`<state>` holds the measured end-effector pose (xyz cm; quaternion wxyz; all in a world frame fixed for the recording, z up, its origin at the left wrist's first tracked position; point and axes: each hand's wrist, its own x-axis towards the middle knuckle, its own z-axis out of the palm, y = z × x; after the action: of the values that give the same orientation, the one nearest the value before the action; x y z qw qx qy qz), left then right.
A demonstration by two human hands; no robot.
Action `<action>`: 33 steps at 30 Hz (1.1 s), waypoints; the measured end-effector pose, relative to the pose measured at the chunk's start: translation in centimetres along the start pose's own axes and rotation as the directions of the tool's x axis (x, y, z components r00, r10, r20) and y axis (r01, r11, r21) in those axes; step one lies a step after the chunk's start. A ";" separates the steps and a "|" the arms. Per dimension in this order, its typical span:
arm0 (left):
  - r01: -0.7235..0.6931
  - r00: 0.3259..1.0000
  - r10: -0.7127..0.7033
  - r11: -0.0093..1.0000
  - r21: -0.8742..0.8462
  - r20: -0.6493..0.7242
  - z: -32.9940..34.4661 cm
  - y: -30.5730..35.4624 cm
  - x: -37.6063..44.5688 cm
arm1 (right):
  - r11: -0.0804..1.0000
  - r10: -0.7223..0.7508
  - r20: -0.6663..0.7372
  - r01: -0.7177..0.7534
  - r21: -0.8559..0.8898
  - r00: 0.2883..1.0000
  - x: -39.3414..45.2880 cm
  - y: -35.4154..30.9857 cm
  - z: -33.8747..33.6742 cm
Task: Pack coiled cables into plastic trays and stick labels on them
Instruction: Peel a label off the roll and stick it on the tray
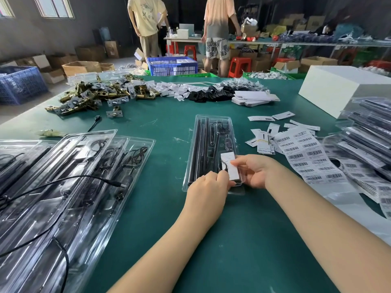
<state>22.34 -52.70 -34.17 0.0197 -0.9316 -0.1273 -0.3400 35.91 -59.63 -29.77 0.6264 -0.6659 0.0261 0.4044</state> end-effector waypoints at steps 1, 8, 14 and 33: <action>-0.013 1.000 0.013 1.000 0.012 0.007 0.0 0.0 0.0 | 1.000 -0.010 0.013 0.010 -0.001 1.000 0.0 0.1 -0.1; 0.040 0.986 -0.011 0.984 -0.174 0.165 -0.1 -0.4 -0.5 | 0.999 -0.038 0.026 0.038 0.007 0.999 0.3 0.5 0.1; 0.100 0.980 -0.061 0.975 -0.199 0.191 0.2 0.0 -0.6 | 0.996 -0.089 -0.012 0.089 -0.033 0.996 0.7 0.7 0.3; 0.135 0.986 -0.104 0.958 -0.253 0.134 -0.9 -0.3 0.2 | 0.970 -0.089 0.152 0.051 0.238 0.984 -0.6 0.9 -0.9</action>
<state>21.91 -52.48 -33.37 -0.1317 -0.9352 -0.1385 -0.2983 35.51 -60.88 -30.26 0.7143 -0.5531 -0.0012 0.4287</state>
